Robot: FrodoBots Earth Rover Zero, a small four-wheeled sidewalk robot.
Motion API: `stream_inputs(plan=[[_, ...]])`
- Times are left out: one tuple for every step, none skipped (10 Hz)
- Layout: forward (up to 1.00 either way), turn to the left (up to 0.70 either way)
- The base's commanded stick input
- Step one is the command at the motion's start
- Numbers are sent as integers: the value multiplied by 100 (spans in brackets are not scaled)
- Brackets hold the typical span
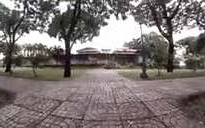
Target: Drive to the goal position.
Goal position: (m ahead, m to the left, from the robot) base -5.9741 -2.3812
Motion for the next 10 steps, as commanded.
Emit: stream_inputs(plan=[[70,0],[70,0],[70,14],[70,27],[70,27],[70,27],[70,27],[70,27],[70,27],[70,27]])
